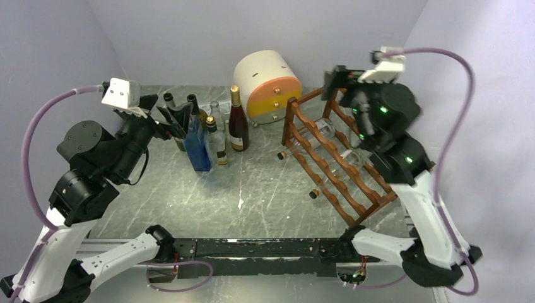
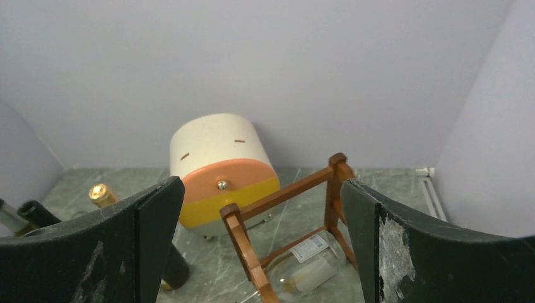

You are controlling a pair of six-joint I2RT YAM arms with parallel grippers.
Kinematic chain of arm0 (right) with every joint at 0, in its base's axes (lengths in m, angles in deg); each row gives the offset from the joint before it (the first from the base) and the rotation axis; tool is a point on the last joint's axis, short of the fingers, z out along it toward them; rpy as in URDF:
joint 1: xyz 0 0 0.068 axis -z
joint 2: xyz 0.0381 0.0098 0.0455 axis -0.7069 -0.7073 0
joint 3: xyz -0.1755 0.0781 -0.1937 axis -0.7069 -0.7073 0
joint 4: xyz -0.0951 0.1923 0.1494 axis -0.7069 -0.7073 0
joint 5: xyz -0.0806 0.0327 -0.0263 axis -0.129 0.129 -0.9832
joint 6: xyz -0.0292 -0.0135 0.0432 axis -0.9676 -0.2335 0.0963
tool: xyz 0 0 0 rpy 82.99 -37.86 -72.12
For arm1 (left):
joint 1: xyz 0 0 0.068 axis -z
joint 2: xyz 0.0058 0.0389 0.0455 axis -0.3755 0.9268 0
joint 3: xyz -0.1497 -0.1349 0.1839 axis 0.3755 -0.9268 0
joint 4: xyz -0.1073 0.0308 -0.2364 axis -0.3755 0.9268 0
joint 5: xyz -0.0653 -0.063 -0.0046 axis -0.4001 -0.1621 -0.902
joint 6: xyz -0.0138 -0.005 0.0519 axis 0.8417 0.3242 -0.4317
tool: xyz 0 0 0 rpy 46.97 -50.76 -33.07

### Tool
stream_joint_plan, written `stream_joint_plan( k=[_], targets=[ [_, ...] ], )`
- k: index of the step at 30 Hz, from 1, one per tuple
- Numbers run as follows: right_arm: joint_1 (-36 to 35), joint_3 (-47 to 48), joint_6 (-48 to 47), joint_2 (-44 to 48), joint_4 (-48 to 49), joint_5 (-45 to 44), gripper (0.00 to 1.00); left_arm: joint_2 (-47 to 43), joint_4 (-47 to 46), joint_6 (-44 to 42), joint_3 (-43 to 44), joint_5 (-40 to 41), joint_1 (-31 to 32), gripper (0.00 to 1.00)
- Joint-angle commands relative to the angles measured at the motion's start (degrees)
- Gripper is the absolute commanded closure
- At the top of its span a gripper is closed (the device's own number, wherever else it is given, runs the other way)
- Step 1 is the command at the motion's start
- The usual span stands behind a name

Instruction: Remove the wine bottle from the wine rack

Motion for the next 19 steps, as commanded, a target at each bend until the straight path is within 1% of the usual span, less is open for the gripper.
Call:
stream_joint_plan(
  k=[1,4,7,14,16,19],
  targets=[
    [-0.1,2.2,3.3,7.0,-8.8,-4.5,0.0,-0.7,-3.7,-0.5,1.6,0.1,-0.1,0.01],
    [-0.2,3.8,4.0,9.3,-12.6,-3.5,0.0,-0.2,-2.5,-0.5,2.7,0.1,-0.2,0.01],
    [-0.2,4.4,4.0,11.3,-14.2,-3.7,0.0,-0.5,-2.5,-0.7,2.8,0.7,-0.2,0.01],
    [-0.2,3.4,2.8,12.9,-13.3,-5.3,0.0,-1.5,-2.9,-1.2,2.2,1.7,-0.1,0.01],
    [-0.2,2.6,1.9,13.4,-12.8,-2.9,0.0,-1.6,-2.8,-1.2,2.2,1.7,-0.2,0.01],
    [-0.2,2.0,2.7,13.4,-13.3,-3.5,0.0,-1.6,-2.6,-1.2,2.0,1.7,-0.2,0.01]
  ],
)
